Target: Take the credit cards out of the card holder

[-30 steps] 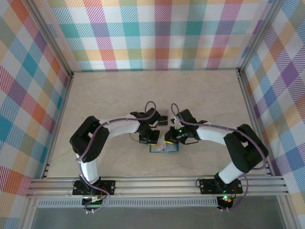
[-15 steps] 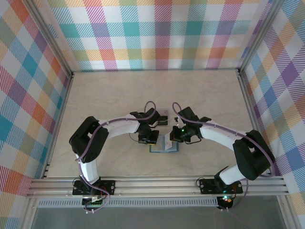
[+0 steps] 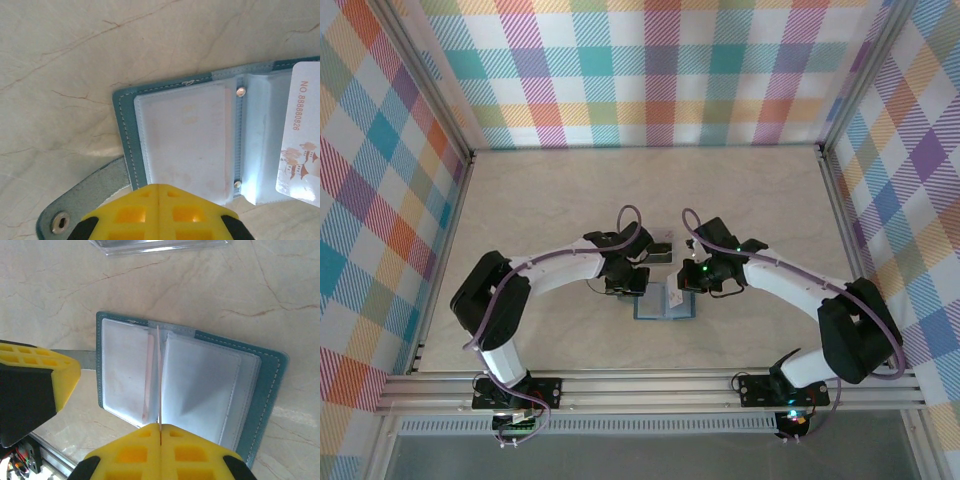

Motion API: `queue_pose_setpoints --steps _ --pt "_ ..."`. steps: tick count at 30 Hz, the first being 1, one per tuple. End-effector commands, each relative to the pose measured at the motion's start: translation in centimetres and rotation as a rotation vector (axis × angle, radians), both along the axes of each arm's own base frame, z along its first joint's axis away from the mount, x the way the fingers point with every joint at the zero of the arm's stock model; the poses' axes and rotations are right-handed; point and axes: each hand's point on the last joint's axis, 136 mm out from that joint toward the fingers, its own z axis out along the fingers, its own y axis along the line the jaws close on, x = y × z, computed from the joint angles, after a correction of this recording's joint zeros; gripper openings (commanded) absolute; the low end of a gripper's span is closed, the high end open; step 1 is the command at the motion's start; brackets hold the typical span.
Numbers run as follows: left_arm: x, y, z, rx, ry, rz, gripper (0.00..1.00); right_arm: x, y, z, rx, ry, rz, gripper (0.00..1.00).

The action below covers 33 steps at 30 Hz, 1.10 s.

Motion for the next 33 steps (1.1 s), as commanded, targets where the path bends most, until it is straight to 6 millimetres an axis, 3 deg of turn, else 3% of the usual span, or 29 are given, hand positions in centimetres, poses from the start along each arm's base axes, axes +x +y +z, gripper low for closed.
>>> queue_pose_setpoints --steps 1,7,23,33 --pt "-0.2 1.4 0.1 0.024 -0.011 0.026 0.02 0.5 0.7 1.8 0.032 -0.075 0.097 0.00" --pt "-0.5 1.8 -0.6 0.014 0.009 0.036 0.02 1.3 1.5 2.2 -0.013 -0.160 0.306 0.00" --pt "-1.2 3.8 -1.5 -0.020 0.038 0.102 0.02 5.2 3.0 5.6 -0.173 -0.483 0.957 0.00" --pt "-1.7 5.1 -0.5 -0.029 0.019 0.140 0.02 9.0 2.0 5.3 -0.379 -0.520 1.230 0.00"
